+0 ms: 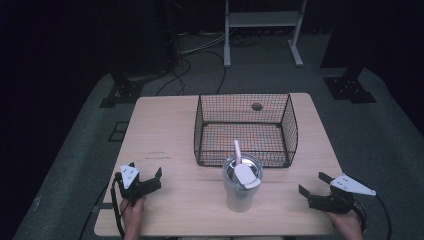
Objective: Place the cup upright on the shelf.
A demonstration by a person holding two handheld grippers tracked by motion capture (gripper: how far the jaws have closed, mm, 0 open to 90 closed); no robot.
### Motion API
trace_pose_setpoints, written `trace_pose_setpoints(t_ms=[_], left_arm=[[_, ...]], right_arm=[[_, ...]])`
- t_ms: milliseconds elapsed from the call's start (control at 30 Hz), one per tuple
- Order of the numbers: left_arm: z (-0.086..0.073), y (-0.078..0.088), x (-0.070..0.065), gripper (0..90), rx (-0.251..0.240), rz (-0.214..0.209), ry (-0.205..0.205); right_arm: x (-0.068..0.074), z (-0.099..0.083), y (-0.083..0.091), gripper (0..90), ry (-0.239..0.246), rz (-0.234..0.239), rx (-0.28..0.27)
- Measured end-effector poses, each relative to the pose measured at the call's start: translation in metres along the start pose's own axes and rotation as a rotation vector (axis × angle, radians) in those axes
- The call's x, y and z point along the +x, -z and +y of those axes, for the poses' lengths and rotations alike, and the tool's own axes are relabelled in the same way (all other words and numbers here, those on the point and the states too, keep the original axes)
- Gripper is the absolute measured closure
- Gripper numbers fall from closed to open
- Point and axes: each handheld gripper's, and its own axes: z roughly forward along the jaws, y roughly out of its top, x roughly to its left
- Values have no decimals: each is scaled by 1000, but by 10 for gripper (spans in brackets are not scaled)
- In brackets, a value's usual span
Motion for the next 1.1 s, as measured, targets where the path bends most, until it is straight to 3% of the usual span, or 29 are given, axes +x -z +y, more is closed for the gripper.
trace_pose_setpoints(t_ms=[333,633,1100], left_arm=[[0,1,-1,0,0,0,-7],[-1,1,-1,0,0,0,-12],[-1,1,-2,0,1,0,-14]], right_arm=[[11,10,0,68,55,30,2],[28,27,8,67,117,106,-23],[55,40,8,67,196,199,0]])
